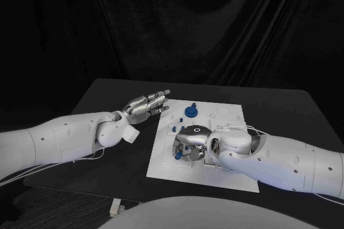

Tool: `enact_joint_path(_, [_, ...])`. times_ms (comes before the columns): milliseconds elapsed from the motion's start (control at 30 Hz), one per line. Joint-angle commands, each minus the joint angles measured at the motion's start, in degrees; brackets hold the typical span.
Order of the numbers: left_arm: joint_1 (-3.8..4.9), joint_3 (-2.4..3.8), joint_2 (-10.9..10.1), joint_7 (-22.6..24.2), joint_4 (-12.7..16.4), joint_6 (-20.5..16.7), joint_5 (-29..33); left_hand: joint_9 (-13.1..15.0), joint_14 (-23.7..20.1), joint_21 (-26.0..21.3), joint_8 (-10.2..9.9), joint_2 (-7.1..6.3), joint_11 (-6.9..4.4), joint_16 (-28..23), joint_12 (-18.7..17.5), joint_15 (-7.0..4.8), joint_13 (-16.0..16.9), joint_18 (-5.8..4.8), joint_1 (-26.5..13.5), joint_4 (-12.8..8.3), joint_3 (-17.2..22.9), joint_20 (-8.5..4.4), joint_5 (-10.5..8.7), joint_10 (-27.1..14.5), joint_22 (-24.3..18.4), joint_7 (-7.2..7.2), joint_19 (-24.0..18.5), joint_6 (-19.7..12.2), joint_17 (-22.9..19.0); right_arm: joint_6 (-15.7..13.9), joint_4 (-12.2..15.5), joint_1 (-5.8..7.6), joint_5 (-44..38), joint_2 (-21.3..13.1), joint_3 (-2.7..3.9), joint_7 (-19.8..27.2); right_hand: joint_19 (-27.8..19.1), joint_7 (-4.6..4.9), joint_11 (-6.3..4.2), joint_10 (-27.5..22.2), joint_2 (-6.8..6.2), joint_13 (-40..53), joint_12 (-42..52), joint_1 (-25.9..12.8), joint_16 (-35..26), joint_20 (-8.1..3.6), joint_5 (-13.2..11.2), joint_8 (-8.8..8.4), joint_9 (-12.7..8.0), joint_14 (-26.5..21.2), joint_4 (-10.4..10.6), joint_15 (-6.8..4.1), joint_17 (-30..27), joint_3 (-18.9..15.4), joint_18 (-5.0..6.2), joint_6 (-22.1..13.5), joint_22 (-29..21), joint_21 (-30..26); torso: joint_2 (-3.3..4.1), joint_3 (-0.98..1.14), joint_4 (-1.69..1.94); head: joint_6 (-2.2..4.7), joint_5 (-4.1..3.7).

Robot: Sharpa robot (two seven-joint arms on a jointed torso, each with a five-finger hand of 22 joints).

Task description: Assemble the parts on the task board

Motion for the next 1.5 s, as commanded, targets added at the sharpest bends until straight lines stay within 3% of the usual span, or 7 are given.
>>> enact_joint_path(33, [-0.10, 0.05, 0.12, 0.28, 0.02, 1.04, 0.17, 0.00, -0.02, -0.02, 0.17, 0.65, 0.27, -0.21, -0.19, 0.32, -0.08, 0.53, 0.05, -0.11, 0.30, 0.56, 0.28, 0.02, 0.06, 0.07, 0.00, -0.12, -0.09, 1.47, -0.15, -0.35, -0.81, -0.14, -0.15, -1.49, -0.25, 0.24, 0.06, 0.51, 0.42, 0.10, -0.11, -0.28, -0.26, -0.16, 0.21, 0.17, 0.06, 0.25, -0.22, -0.17, -0.05, -0.01, -0.95, 0.41, 6.32, -0.13, -0.01, -0.01, 0.00, 0.00, 0.07])
enact_joint_path(433, [-0.18, 0.05, 0.19, 0.02, -0.08, 1.28, 0.17, 0.00, -0.02, -0.01, 0.16, 0.77, 0.33, -0.21, -0.19, 0.52, -0.08, 0.53, 0.00, -0.08, 0.35, 0.65, 0.29, 0.02, 0.09, 0.10, 0.02, -0.19, -0.09, 1.22, -0.64, -0.73, -0.81, -0.05, -0.15, -1.83, -1.67, 1.53, 1.33, -2.20, 0.09, -0.04, -1.99, -1.45, -1.39, 0.47, 0.12, -2.78, -0.47, -0.72, -0.31, 0.87, -1.48, 0.36, -0.66, -4.11, 5.70, -2.90, -0.03, 0.01, -0.01, 0.00, 0.16])
enact_joint_path(733, [-0.22, 0.05, 0.17, -0.05, -0.21, 1.30, 0.17, 0.00, -0.02, -0.01, 0.17, 0.79, 0.35, -0.21, -0.19, 0.59, -0.08, 0.53, 0.01, -0.10, 0.37, 0.67, 0.32, 0.02, 0.09, 0.12, 0.03, -0.17, -0.09, -1.19, -0.34, -0.75, -0.81, -0.54, -0.15, -1.37, -7.02, -4.14, 4.87, -21.00, -1.30, 0.01, -4.91, -3.62, -4.31, 2.59, -4.32, -6.33, -7.69, -5.01, 0.37, 2.92, -6.05, -3.28, 0.86, -38.69, 3.53, -12.94, 0.01, 0.00, 0.02, 0.00, 0.13])
enact_joint_path(867, [-0.25, 0.05, 0.20, -0.08, -0.29, 1.32, 0.17, 0.00, -0.02, 0.01, 0.18, 0.80, 0.36, -0.21, -0.19, 0.62, -0.08, 0.52, 0.02, -0.12, 0.39, 0.69, 0.34, 0.02, 0.13, 0.13, 0.04, -0.18, -0.09, -3.44, 0.20, -0.72, -0.81, -1.11, -0.15, -0.71, -9.32, -7.30, 5.98, -30.16, -3.24, 0.35, -1.45, 2.25, -5.30, 3.39, -5.59, -7.27, -9.02, -7.74, 10.61, 3.62, -8.67, -12.47, 1.56, -52.21, 2.70, -17.88, -0.03, 0.00, -0.01, 0.00, 0.15])
enact_joint_path(1200, [-0.30, 0.05, 0.15, -0.05, -0.31, 1.35, 0.17, 0.01, -0.02, 0.00, 0.18, 0.80, 0.37, -0.21, -0.19, 0.64, -0.08, 0.52, 0.03, -0.13, 0.40, 0.70, 0.35, 0.02, 0.12, 0.14, 0.04, -0.17, -0.09, -9.29, 4.39, 2.15, -0.81, -4.72, -0.14, 0.87, -9.17, -6.53, 6.02, -31.08, -3.69, 0.50, 0.80, 2.99, -5.23, 3.54, -6.27, -7.11, -8.86, -7.98, 12.16, 3.65, -9.09, -13.39, 1.52, -51.23, 2.80, -17.93, -0.05, 0.02, -0.01, 0.00, 0.05])
enact_joint_path(1400, [-0.31, 0.05, -0.11, 0.07, -0.23, 1.20, 0.17, 0.01, -0.02, 0.02, 0.19, 0.79, 0.38, -0.21, -0.19, 0.66, -0.08, 0.52, 0.04, -0.16, 0.41, 0.72, 0.35, 0.02, 0.15, 0.15, 0.06, -0.15, -0.09, -13.51, 9.71, 8.17, 1.35, -10.08, -0.14, 1.47, -8.21, -4.55, 5.43, -30.75, -1.92, 0.69, 4.23, 2.19, -4.61, 3.18, -6.97, -5.61, -7.92, -7.51, 11.84, 3.15, -8.74, -12.52, 1.35, -43.43, 3.21, -16.51, -0.01, 0.02, 0.01, 0.00, -0.30])
enact_joint_path(1500, [-0.32, 0.05, -0.22, 0.13, -0.23, 1.06, 0.17, 0.02, -0.02, 0.03, 0.21, 0.77, 0.39, -0.21, -0.19, 0.67, -0.08, 0.52, 0.04, -0.18, 0.40, 0.73, 0.35, 0.02, 0.18, 0.15, 0.07, -0.11, -0.09, -13.04, 12.17, 12.18, 5.64, -13.67, -0.14, 1.26, -6.86, -1.95, 4.94, -28.67, -0.06, 0.81, 7.56, 1.96, -3.68, 2.82, -6.55, -2.36, -6.02, -6.46, 10.68, 2.83, -7.71, -11.91, 0.98, -29.16, 3.70, -14.47, -0.03, 0.02, 0.01, 0.00, -0.75])
